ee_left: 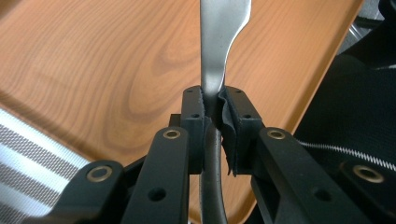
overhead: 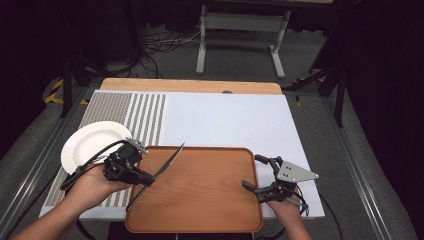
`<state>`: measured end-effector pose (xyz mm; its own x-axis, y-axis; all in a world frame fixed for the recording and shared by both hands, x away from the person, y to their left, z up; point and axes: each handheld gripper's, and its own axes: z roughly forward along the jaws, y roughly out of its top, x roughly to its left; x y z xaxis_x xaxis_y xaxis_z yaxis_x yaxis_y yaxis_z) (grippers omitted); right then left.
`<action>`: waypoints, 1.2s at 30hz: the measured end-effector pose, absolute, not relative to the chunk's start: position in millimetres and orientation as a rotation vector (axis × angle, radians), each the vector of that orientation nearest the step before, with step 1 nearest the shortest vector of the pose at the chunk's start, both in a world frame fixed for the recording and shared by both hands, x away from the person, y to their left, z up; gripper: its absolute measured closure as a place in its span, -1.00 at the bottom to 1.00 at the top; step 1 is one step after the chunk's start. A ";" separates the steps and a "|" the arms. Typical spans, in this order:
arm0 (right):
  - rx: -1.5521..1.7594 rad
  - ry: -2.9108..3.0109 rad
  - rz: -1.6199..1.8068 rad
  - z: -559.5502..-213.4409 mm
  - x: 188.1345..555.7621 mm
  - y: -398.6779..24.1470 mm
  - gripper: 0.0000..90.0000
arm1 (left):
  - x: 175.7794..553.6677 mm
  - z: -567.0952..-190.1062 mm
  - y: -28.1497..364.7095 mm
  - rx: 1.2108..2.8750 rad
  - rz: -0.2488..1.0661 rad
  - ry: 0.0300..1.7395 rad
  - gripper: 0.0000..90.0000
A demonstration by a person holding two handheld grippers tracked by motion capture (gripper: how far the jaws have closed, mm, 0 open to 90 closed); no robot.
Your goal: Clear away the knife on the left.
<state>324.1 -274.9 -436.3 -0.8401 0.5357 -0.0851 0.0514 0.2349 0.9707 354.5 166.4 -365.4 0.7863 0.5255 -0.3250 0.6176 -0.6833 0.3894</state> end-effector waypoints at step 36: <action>0.532 2.115 1.641 -436.0 324.3 -274.9 -0.84 | 359.3 -418.1 146.5 2.461 -0.375 0.999 0.78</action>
